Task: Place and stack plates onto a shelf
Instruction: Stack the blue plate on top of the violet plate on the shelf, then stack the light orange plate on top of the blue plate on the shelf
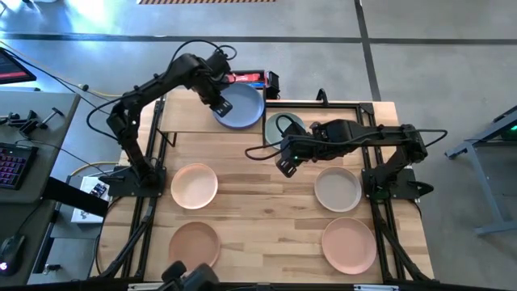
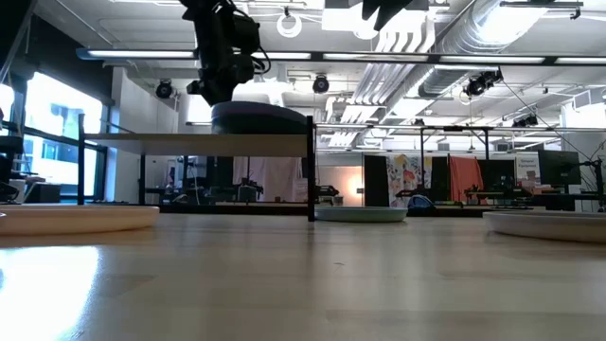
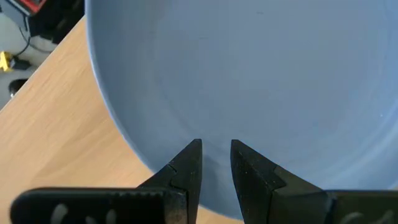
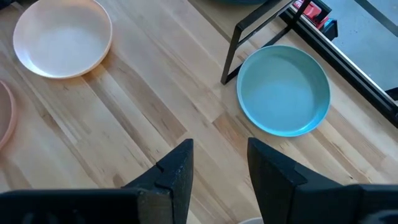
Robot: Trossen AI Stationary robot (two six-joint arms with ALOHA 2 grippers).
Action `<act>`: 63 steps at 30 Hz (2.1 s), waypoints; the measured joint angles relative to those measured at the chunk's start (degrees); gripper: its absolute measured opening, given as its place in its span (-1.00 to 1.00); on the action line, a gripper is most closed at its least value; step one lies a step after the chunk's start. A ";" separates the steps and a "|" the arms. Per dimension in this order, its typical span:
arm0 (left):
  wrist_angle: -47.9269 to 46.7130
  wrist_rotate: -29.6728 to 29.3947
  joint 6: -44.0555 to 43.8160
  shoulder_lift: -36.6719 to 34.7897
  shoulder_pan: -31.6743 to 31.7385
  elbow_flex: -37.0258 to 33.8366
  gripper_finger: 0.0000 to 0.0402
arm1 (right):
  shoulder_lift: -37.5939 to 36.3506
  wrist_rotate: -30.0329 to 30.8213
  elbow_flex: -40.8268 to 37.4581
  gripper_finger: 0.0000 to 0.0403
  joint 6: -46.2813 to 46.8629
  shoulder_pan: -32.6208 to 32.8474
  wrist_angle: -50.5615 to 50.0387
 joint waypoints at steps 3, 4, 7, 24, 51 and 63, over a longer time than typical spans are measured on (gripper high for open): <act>-1.16 -0.43 -0.13 0.00 0.43 0.00 -0.62 | 0.00 0.02 0.00 -0.36 0.00 0.00 0.00; -1.35 -0.49 -0.32 0.00 0.64 0.00 -0.62 | 0.00 0.00 0.00 -0.36 0.00 0.00 0.00; -2.31 -0.54 -0.45 0.00 1.04 0.00 -0.62 | 0.00 0.02 0.00 -0.36 0.00 0.00 0.00; -4.18 -4.41 1.50 -4.51 1.74 1.20 -0.62 | 0.00 0.04 0.00 -0.36 -0.43 0.00 0.00; -10.06 3.92 -23.49 -37.63 -15.38 -27.33 -0.62 | 4.60 -17.19 0.04 -0.36 2.67 4.26 -7.09; 5.02 3.97 -31.09 -41.59 -23.22 -36.45 -0.62 | 6.73 -16.79 0.04 -0.36 23.65 15.21 -11.45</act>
